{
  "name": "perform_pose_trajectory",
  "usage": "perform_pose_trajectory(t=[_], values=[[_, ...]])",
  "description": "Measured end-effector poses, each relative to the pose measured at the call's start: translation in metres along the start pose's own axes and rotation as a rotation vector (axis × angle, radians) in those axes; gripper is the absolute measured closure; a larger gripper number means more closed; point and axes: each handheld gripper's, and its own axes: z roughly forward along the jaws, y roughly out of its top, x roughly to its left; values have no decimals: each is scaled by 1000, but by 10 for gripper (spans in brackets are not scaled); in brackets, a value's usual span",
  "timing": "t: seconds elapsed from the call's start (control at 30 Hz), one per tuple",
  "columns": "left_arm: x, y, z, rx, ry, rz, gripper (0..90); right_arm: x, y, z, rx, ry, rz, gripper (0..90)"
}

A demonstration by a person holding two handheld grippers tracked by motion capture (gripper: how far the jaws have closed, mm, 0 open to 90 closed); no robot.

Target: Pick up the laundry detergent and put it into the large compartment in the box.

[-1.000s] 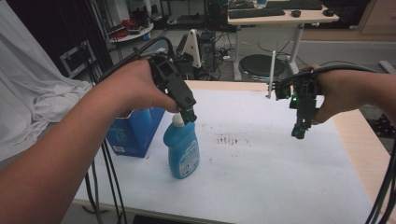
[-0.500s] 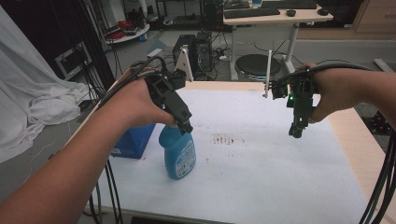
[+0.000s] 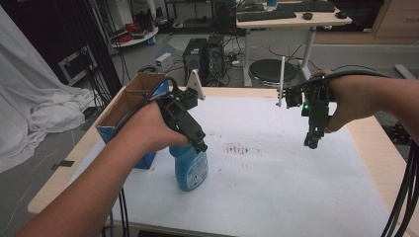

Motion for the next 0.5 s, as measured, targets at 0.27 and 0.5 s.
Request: perform_pose_trajectory(t=[0.27, 0.5], values=[[2, -3, 14, -18, 8, -11, 17, 0, 0, -1, 1, 1, 5, 19], [-1, 1, 21, 15, 31, -5, 17, -2, 1, 0, -3, 0, 4, 19]])
